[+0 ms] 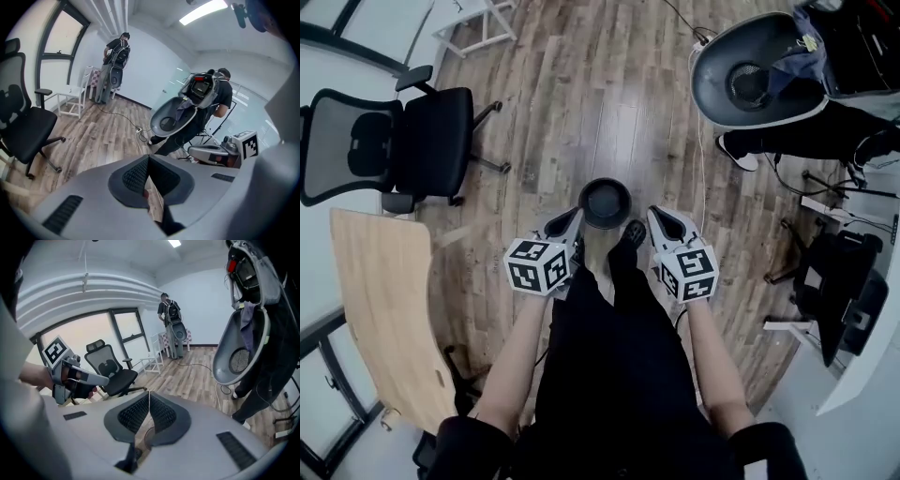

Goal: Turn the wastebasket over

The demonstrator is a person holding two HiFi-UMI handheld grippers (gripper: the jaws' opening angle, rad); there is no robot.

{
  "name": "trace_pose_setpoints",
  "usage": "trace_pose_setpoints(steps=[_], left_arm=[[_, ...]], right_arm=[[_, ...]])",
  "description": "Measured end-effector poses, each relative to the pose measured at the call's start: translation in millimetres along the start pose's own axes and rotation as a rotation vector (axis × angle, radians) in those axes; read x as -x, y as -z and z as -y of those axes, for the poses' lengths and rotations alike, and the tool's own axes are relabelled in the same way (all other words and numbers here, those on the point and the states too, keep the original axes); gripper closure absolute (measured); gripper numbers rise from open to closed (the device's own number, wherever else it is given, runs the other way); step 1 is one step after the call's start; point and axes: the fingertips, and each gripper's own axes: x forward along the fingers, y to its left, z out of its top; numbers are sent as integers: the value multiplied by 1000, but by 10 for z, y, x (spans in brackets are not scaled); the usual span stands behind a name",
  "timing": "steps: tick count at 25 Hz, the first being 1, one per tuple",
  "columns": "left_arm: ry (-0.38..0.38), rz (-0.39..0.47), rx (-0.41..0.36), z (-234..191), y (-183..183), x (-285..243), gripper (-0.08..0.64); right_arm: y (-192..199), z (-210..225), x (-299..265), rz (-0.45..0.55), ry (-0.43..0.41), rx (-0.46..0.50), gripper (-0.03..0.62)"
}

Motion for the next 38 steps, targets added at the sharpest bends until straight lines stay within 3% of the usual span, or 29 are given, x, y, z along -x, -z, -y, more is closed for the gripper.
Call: trace_pose_setpoints(steps=[6,15,28,38], left_arm=[[-94,-22,50,-320,204,-233,543],[-162,-69,68,-880,628,-533,543],[-158,-186,-42,-1821,1352,-1160,543],[-128,-251,-44,-2261,1936,-1725,540]], right_arm=[[223,21,-429,-92,-93,48,558],[696,-180,-1033,-180,-208,135,558],[1528,-162,-2067,-288,-180,249,558],[2216,57,-2670,-384,-201,354,558]])
